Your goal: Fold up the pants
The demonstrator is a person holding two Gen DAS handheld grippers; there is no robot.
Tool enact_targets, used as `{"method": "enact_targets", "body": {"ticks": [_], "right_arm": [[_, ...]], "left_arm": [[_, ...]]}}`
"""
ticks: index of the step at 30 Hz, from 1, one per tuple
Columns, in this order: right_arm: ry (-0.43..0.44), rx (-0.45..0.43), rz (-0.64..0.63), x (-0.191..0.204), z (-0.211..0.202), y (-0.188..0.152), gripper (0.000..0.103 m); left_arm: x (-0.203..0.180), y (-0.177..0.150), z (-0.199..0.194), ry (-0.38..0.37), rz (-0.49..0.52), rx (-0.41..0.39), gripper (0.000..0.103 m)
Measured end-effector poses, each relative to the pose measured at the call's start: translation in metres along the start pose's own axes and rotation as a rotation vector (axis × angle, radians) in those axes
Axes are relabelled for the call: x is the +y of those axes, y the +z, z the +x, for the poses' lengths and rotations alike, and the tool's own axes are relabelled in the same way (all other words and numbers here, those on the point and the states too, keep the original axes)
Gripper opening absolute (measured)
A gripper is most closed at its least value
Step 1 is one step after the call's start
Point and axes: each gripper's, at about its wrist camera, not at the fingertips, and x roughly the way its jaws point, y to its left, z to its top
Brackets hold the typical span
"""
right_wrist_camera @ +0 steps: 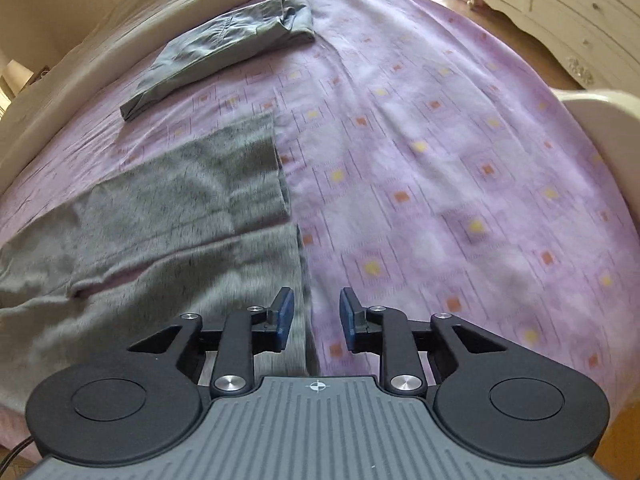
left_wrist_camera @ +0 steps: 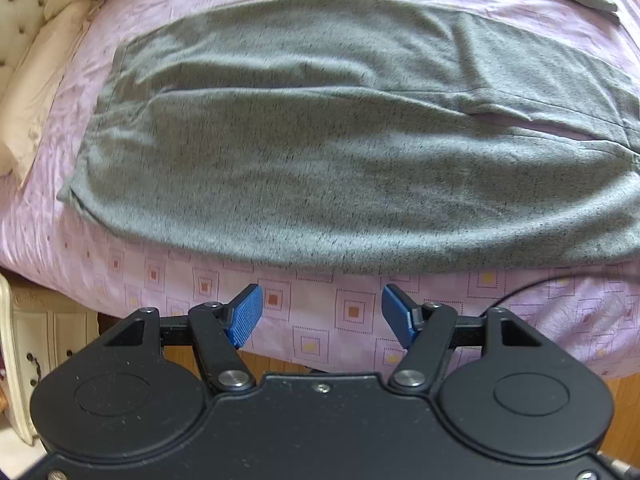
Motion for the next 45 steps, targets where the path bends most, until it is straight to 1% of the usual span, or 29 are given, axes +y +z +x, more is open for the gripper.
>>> {"method": "enact_targets", "body": {"ticks": [3,5,6,7,10,12,13,16,17,18,19,20,23,25,28,29,31,32,34,35,36,37,39,40,41,42,43,44,45], "right_arm": [[0.048,0.055,0.087,-0.005,-0.005,-0.035,0.031],[0.053,0.092,0.143,-0.004,0.001,-0.052,0.031],[0.052,0.1,0.172,-0.002,0.005,-0.058,0.031],[0.055,0.09,0.203,0.0,0.009,-0.062,0.031],[0.088,0.026,0.294,0.007,0.017,-0.057,0.032],[0.097,0.02,0.339,0.013,0.026,-0.047,0.035],[0.093,0.019,0.354,0.016,0.03,-0.043,0.035],[0.072,0.03,0.35,0.026,0.041,-0.034,0.036],[0.068,0.032,0.339,0.029,0.041,-0.033,0.033],[0.072,0.031,0.317,0.03,0.04,-0.033,0.016],[0.053,0.035,0.295,0.033,0.038,-0.032,0.009],[0.025,0.039,0.273,0.036,0.033,-0.032,0.009],[-0.031,0.041,0.216,0.038,0.002,-0.036,0.008],[-0.054,0.055,0.19,0.033,-0.007,-0.042,0.008],[-0.076,0.135,0.236,0.019,0.013,-0.053,0.012],[-0.087,0.158,0.272,0.015,0.018,-0.054,0.018],[-0.11,0.131,0.353,0.011,0.007,-0.053,0.019],[-0.153,0.099,0.358,0.015,-0.003,-0.052,0.02],[-0.24,0.013,0.296,0.029,-0.022,-0.047,0.021],[-0.25,-0.041,0.242,0.039,-0.029,-0.045,0.021],[-0.225,-0.075,0.202,0.045,-0.031,-0.042,0.021],[-0.173,-0.083,0.179,0.049,-0.028,-0.039,0.021],[-0.057,-0.029,0.167,0.054,-0.015,-0.034,0.02],[-0.032,0.004,0.165,0.055,-0.005,-0.032,0.02],[-0.065,0.03,0.159,0.055,0.003,-0.033,0.02],[-0.135,0.053,0.152,0.053,0.01,-0.033,0.02],[-0.244,0.089,0.157,0.051,0.017,-0.035,0.02],[-0.314,0.121,0.185,0.045,0.021,-0.035,0.021],[-0.345,0.137,0.231,0.037,0.021,-0.033,0.021]], "left_arm": [[0.0,0.0,0.001,0.004,-0.002,0.003,0.069],[-0.002,0.0,-0.001,0.009,0.01,-0.006,0.069],[-0.004,0.0,-0.002,0.011,0.018,-0.011,0.069],[-0.005,0.0,-0.004,0.011,0.026,-0.017,0.069],[-0.007,-0.001,-0.008,0.019,0.053,-0.035,0.069],[-0.007,-0.003,-0.01,0.026,0.063,-0.041,0.069],[-0.006,-0.003,-0.01,0.026,0.063,-0.042,0.069],[-0.003,-0.005,-0.01,0.025,0.048,-0.038,0.069],[-0.001,-0.005,-0.01,0.025,0.041,-0.036,0.069],[0.001,-0.006,-0.009,0.024,0.034,-0.034,0.069],[0.003,-0.006,-0.009,0.022,0.027,-0.032,0.069],[0.004,-0.006,-0.008,0.02,0.021,-0.03,0.069],[0.007,-0.006,-0.007,0.015,0.014,-0.027,0.069],[0.009,-0.005,-0.004,0.008,0.011,-0.023,0.069],[0.009,-0.002,0.005,-0.008,0.02,-0.007,0.069],[0.01,0.0,0.007,-0.01,0.025,-0.002,0.069],[0.012,0.003,0.007,-0.008,0.038,-0.02,0.069],[0.013,0.005,0.007,-0.001,0.045,-0.031,0.069],[0.016,0.009,0.01,-0.002,0.052,-0.056,0.069],[0.016,0.012,0.013,-0.005,0.053,-0.066,0.069],[0.016,0.015,0.019,-0.006,0.054,-0.066,0.069],[0.015,0.019,0.025,-0.011,0.052,-0.065,0.069],[0.015,0.025,0.038,-0.03,0.055,-0.071,0.069],[0.014,0.028,0.046,-0.03,0.062,-0.071,0.069],[0.013,0.03,0.054,-0.025,0.072,-0.067,0.069],[0.013,0.031,0.063,-0.018,0.086,-0.063,0.069],[0.013,0.032,0.073,-0.006,0.101,-0.051,0.069],[0.015,0.033,0.083,0.012,0.116,-0.03,0.069],[0.017,0.034,0.094,0.028,0.131,-0.002,0.069]]}}
